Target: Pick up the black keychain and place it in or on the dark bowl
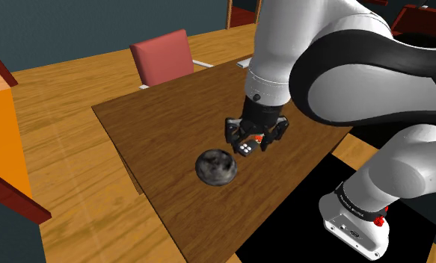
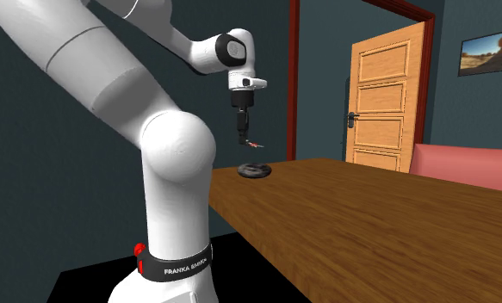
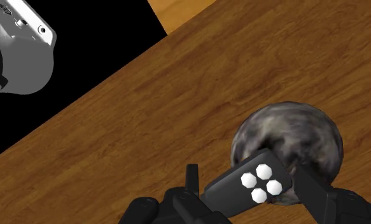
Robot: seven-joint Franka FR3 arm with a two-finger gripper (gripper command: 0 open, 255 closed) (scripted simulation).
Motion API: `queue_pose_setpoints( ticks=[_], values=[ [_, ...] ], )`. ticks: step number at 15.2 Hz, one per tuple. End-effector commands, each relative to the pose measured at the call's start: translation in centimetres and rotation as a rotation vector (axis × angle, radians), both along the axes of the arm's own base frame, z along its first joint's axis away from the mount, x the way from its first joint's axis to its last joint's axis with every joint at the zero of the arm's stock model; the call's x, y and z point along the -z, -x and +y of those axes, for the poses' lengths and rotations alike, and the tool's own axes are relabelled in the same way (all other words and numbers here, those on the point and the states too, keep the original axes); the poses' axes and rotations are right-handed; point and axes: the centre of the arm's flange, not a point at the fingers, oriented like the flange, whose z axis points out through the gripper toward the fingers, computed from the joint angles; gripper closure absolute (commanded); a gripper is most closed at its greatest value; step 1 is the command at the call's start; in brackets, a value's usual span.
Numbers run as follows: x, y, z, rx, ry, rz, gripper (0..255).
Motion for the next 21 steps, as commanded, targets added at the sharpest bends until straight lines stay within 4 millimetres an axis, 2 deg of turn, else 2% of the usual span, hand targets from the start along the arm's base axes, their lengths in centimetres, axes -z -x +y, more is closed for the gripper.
queue_pose_setpoints(
  ticks=[1, 7, 21],
  values=[
    [-0.4, -1.7, 2.2, 0.000, -0.003, 0.000, 255],
    [-1.1, -5.9, 8.7, 0.000, -0.003, 0.000, 255],
    [6.2, -5.9, 8.7, 0.000, -0.003, 0.000, 255]
  ],
)
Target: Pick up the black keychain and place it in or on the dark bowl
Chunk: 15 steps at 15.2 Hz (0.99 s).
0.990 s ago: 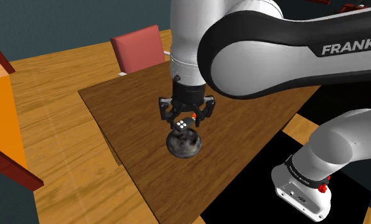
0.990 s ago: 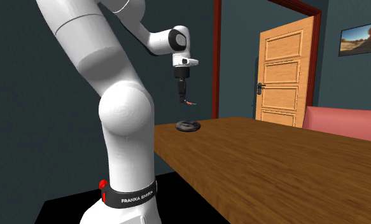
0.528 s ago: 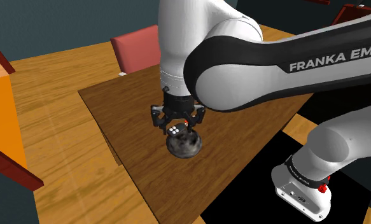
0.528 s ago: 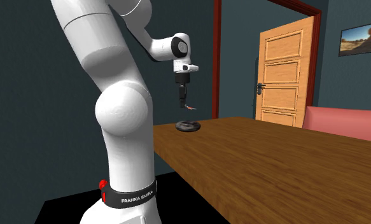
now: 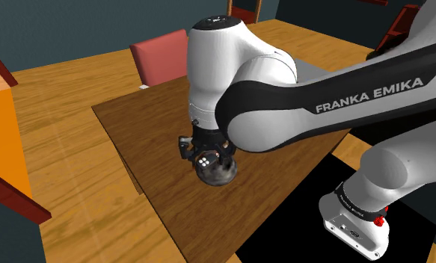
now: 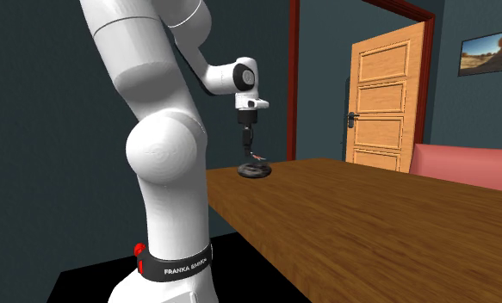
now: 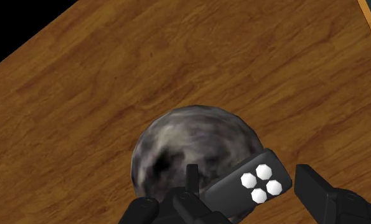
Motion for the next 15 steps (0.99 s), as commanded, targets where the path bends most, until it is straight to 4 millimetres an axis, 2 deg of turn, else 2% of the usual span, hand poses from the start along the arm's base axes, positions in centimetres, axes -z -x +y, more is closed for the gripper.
queue_pose_setpoints(
  ticks=[1, 2, 9, 10, 15],
  values=[
    [1.01, 0.03, 0.07, 0.000, 0.000, 0.000, 255],
    [1.51, 0.03, 0.07, 0.000, 0.000, 0.000, 255],
    [1.51, 0.03, 0.07, 0.000, 0.000, 0.000, 255],
    [1.51, 0.03, 0.07, 0.000, 0.000, 0.000, 0],
    [1.51, 0.03, 0.07, 0.000, 0.000, 0.000, 0]
  ],
)
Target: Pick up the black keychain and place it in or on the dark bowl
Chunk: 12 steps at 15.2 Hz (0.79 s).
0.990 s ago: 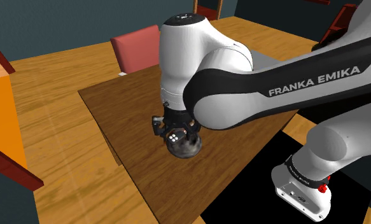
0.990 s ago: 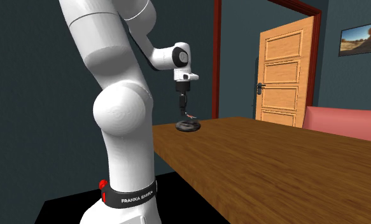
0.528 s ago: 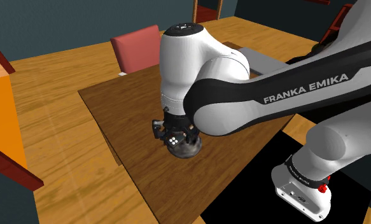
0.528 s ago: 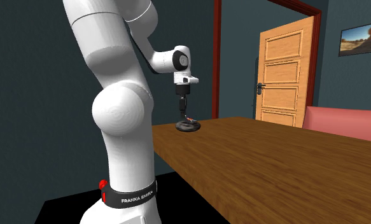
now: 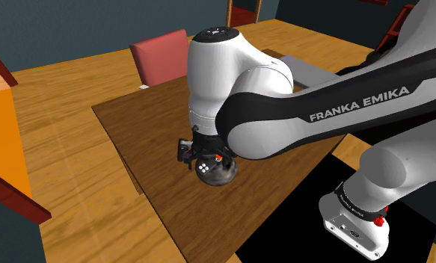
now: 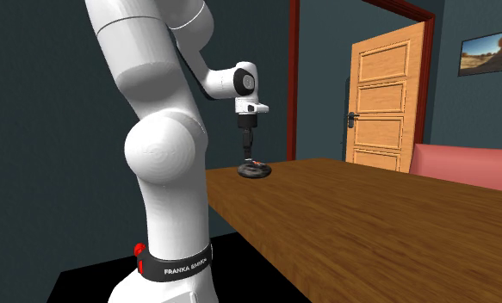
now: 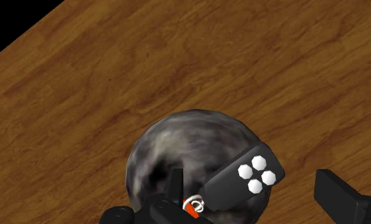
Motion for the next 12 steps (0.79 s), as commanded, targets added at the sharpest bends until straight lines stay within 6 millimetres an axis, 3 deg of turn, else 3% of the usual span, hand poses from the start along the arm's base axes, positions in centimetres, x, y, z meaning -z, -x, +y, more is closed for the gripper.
queue_pose_setpoints(
  ticks=[1, 4, 12],
  values=[
    [-1.3, 0.0, 0.0, 0.000, 0.000, 0.000, 0],
    [-5.0, 0.1, 0.0, 0.000, 0.000, 0.000, 0],
    [-5.0, 0.1, 0.0, 0.000, 0.000, 0.000, 0]
  ],
)
